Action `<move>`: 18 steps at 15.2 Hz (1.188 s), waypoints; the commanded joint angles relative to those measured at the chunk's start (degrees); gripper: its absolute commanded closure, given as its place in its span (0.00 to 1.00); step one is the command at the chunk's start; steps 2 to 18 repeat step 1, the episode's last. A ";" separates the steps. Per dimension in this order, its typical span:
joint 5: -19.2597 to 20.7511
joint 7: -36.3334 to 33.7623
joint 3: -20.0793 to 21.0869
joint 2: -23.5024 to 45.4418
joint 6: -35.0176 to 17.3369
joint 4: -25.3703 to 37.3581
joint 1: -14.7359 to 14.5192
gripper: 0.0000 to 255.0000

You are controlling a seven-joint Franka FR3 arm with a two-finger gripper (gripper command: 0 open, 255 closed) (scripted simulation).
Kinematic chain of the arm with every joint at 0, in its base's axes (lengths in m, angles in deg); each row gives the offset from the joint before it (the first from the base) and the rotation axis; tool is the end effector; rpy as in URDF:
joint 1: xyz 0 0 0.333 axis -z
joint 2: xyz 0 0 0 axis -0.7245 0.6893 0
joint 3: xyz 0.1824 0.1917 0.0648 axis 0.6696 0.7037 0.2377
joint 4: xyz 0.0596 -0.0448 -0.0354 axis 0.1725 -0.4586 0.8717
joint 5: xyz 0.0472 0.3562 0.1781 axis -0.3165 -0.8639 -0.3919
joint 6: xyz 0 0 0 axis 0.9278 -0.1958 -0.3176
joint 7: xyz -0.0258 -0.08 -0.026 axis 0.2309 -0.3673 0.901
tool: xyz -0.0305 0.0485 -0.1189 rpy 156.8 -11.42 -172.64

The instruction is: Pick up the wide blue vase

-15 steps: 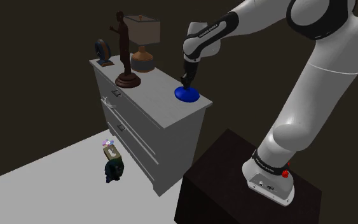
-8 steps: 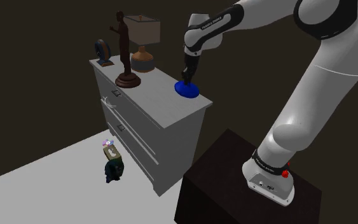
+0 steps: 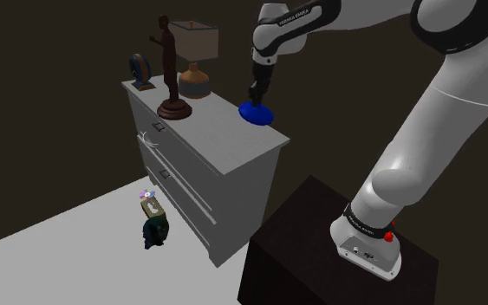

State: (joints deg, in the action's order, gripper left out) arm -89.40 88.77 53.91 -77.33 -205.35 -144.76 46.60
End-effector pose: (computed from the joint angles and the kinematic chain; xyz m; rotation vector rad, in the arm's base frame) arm 0.5436 -0.0957 0.3559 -3.1249 -0.2213 -0.0595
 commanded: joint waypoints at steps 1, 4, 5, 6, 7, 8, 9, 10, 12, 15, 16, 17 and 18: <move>0.07 0.02 -0.04 -0.29 0.58 0.30 0.04 1.00; 0.07 0.02 -0.04 -0.29 0.58 0.30 0.04 1.00; 0.07 0.02 -0.04 -0.29 0.58 0.30 0.04 1.00; 0.07 0.02 -0.04 -0.29 0.58 0.30 0.04 1.00; 0.07 0.02 -0.04 -0.29 0.58 0.30 0.04 1.00; 0.07 0.02 -0.04 -0.29 0.58 0.30 0.04 1.00; 0.07 0.02 -0.04 -0.29 0.58 0.30 0.04 1.00; 0.07 0.02 -0.04 -0.29 0.58 0.30 0.04 1.00; 0.07 0.02 -0.04 -0.29 0.58 0.30 0.04 1.00; 0.07 0.02 -0.04 -0.29 0.58 0.30 0.04 1.00; 0.07 0.02 -0.04 -0.29 0.58 0.30 0.04 1.00; 0.07 0.02 -0.04 -0.29 0.58 0.30 0.04 1.00; 0.07 0.02 -0.04 -0.29 0.58 0.30 0.04 1.00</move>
